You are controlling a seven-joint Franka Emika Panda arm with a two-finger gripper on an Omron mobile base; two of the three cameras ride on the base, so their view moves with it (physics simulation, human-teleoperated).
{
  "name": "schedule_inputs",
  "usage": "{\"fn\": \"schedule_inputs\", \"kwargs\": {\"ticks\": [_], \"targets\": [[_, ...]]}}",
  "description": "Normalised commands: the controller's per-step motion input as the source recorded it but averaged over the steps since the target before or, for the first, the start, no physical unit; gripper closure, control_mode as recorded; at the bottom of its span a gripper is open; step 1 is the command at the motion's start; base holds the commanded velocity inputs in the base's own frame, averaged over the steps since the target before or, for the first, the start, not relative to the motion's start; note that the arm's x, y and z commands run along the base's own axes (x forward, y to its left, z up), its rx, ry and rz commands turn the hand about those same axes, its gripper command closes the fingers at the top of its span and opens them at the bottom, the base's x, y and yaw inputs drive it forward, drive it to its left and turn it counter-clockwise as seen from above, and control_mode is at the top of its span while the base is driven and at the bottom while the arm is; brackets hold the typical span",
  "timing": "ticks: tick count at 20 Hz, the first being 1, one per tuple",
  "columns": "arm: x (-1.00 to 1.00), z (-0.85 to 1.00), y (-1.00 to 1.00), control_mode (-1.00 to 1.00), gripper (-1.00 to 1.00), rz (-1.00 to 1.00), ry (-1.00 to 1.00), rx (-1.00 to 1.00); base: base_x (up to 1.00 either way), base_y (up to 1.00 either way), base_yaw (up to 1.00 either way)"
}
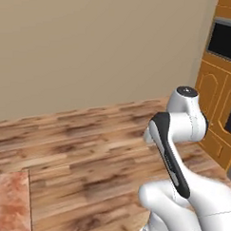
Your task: Retrieve the butter from the fridge and place it on a plate on the dining table. Then retrieve the butter knife by the fridge and place it near the plate.
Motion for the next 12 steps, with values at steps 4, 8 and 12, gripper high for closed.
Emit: {"fn": "schedule_inputs", "kwargs": {"ticks": [4, 8, 12], "targets": [[0.00, 0.00, 0.00, 1.00, 1.00, 0.00, 0.00, 0.00, 1.00, 0.05, 0.00], [0.00, 0.00, 0.00, 1.00, 1.00, 0.00, 0.00, 0.00, 1.00, 0.12, 0.00], [0.00, 0.00, 0.00, 1.00, 1.00, 0.00, 0.00, 0.00, 1.00, 0.17, 0.00]]}}
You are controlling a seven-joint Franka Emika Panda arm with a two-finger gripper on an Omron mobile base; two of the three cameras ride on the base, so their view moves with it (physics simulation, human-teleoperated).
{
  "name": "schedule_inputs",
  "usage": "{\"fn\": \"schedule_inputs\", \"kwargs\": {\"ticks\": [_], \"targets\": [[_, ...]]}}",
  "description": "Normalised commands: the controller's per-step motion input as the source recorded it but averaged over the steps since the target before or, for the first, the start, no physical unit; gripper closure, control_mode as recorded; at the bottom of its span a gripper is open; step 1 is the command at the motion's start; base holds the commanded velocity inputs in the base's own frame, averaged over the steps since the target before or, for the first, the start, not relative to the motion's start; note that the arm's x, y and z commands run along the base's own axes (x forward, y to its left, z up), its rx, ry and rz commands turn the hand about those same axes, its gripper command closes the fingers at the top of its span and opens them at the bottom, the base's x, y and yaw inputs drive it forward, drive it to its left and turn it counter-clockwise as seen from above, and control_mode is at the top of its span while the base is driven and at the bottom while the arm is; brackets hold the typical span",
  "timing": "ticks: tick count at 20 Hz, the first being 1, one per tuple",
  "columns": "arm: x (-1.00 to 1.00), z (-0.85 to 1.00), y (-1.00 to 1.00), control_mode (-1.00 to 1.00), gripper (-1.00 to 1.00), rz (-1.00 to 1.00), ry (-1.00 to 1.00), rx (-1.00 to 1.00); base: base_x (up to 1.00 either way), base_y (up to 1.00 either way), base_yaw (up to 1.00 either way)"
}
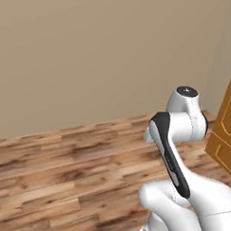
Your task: Retrieve the butter from the fridge and place it on a plate on the dining table. Then retrieve the butter knife by the fridge and place it near the plate.
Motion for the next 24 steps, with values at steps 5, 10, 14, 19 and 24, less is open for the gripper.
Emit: {"fn": "schedule_inputs", "kwargs": {"ticks": [5, 10, 14, 19, 24], "targets": [[0.00, 0.00, 0.00, 1.00, 1.00, 0.00, 0.00, 0.00, 1.00, 0.28, 0.13], [0.00, 0.00, 0.00, 1.00, 1.00, 0.00, 0.00, 0.00, 1.00, 0.45, 0.37], [0.00, 0.00, 0.00, 1.00, 1.00, 0.00, 0.00, 0.00, 0.89, 0.52, 0.55], [0.00, 0.00, 0.00, 1.00, 1.00, 0.00, 0.00, 0.00, 0.79, 0.56, 0.58], [0.00, 0.00, 0.00, 1.00, 1.00, 0.00, 0.00, 0.00, 0.69, 0.61, 0.57]]}}
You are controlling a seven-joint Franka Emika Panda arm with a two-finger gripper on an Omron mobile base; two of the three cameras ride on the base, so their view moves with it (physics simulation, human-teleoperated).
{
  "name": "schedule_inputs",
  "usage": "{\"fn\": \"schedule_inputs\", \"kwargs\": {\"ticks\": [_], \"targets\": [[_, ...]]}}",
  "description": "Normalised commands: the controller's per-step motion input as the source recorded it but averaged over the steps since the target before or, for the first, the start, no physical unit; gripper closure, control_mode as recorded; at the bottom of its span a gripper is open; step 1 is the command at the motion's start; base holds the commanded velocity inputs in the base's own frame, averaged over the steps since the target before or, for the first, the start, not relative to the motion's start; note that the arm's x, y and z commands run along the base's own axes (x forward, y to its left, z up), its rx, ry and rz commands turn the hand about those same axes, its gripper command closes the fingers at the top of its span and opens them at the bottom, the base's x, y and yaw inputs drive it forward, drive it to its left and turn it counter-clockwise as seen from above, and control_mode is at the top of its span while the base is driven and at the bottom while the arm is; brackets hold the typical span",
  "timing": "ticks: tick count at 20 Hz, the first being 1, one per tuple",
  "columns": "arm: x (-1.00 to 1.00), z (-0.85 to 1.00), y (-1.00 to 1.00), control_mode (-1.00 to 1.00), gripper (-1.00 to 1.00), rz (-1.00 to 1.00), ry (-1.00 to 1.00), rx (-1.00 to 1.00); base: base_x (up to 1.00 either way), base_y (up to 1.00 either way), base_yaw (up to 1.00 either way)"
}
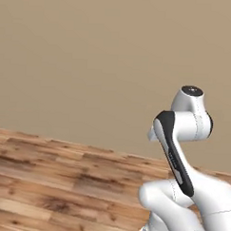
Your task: Retrieve the butter from the fridge and place it on a plate on the dining table. Then retrieve the butter knife by the fridge and place it near the plate.
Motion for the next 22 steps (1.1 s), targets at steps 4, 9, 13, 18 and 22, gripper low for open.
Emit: {"fn": "schedule_inputs", "kwargs": {"ticks": [4, 9, 13, 18, 22], "targets": [[0.00, 0.00, 0.00, 1.00, 1.00, 0.00, 0.00, 0.00, 0.77, 0.52, 0.56], [0.00, 0.00, 0.00, 1.00, 1.00, 0.00, 0.00, 0.00, 0.86, 0.40, 0.57], [0.00, 0.00, 0.00, 1.00, 1.00, 0.00, 0.00, 0.00, 0.96, 0.28, 0.57], [0.00, 0.00, 0.00, 1.00, 1.00, 0.00, 0.00, 0.00, 1.00, 0.26, 0.54], [0.00, 0.00, 0.00, 1.00, 1.00, 0.00, 0.00, 0.00, 1.00, 0.28, 0.52]]}}
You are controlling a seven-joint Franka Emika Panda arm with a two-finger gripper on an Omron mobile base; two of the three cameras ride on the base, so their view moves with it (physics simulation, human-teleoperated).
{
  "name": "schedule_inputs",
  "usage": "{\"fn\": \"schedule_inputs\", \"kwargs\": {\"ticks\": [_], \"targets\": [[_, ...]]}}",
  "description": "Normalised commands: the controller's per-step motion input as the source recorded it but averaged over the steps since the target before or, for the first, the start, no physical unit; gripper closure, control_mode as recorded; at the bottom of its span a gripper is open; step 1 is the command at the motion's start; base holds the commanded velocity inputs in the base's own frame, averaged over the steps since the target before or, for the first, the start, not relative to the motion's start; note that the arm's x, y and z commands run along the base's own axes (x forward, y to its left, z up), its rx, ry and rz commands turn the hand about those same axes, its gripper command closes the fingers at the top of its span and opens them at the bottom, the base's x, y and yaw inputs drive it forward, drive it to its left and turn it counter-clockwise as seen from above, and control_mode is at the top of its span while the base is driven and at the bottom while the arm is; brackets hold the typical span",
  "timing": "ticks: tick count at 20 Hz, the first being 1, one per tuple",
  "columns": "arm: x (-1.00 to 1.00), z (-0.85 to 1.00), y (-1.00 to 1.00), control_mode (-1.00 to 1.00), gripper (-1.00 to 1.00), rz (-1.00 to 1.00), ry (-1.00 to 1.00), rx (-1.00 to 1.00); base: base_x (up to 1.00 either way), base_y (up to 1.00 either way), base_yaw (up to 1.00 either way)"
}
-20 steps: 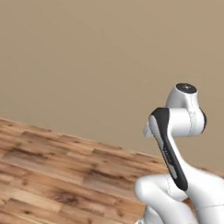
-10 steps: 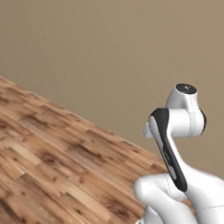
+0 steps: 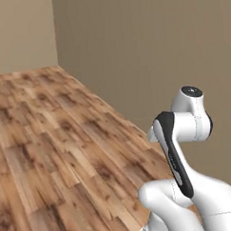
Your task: Retrieve the butter from the fridge and place it on a plate on the dining table. Then retrieve the butter knife by the fridge and place it near the plate.
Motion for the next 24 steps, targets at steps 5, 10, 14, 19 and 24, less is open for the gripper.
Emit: {"fn": "schedule_inputs", "kwargs": {"ticks": [5, 10, 14, 19, 24], "targets": [[0.00, 0.00, 0.00, 1.00, 1.00, 0.00, 0.00, 0.00, 1.00, 0.37, 0.38], [0.00, 0.00, 0.00, 1.00, 1.00, 0.00, 0.00, 0.00, 1.00, 0.45, 0.14], [0.00, 0.00, 0.00, 1.00, 1.00, 0.00, 0.00, 0.00, 1.00, 0.09, 0.03], [0.00, 0.00, 0.00, 1.00, 1.00, 0.00, 0.00, 0.00, 1.00, 0.26, 0.00], [0.00, 0.00, 0.00, 1.00, 1.00, 0.00, 0.00, 0.00, 1.00, 0.19, 0.01]]}}
